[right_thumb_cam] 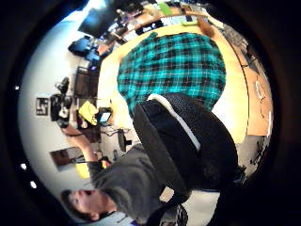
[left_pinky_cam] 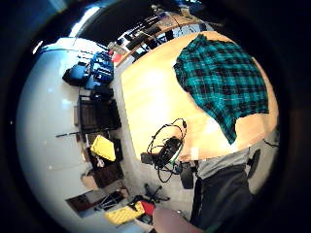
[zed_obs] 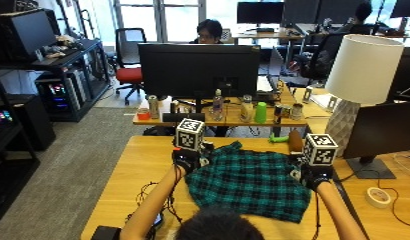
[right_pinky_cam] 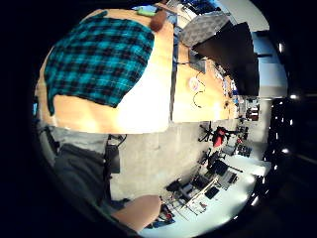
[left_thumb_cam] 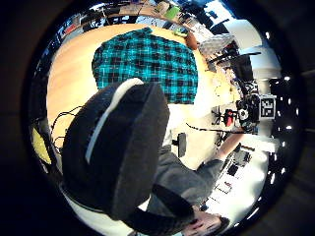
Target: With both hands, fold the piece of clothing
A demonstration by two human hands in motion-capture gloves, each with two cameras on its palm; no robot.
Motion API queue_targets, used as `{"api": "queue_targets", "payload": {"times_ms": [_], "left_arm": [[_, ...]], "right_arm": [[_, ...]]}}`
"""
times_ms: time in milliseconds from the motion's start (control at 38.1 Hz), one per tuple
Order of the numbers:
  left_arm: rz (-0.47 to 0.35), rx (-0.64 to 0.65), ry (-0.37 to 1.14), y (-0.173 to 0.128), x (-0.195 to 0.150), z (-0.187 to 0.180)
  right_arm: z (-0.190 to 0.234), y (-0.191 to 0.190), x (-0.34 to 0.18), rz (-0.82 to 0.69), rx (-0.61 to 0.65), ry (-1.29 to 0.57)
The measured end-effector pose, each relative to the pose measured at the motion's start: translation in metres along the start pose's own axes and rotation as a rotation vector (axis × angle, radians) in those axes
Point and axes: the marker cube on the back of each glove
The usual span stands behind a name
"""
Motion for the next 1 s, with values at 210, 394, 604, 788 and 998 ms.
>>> {"api": "queue_targets", "payload": {"times_ms": [210, 394, 604, 788, 998], "left_arm": [[-0.008, -0.019, -0.021, 0.011, 0.005, -0.001], [0.023, -0.002, -0.007, 0.009, 0.004, 0.005], [0.015, 0.001, -0.003, 0.010, 0.002, 0.005], [0.017, 0.022, 0.006, 0.013, 0.002, 0.004], [0.048, -0.011, -0.004, 0.016, 0.005, 0.015]], "right_arm": [[0.009, -0.001, 0.002, -0.012, 0.009, -0.019], [0.011, -0.006, -0.001, -0.012, 0.008, -0.014], [0.007, -0.011, -0.010, -0.041, 0.018, -0.042], [0.000, -0.005, -0.010, -0.050, 0.038, -0.068], [0.004, 0.001, -0.002, -0.037, 0.002, -0.069]]}}
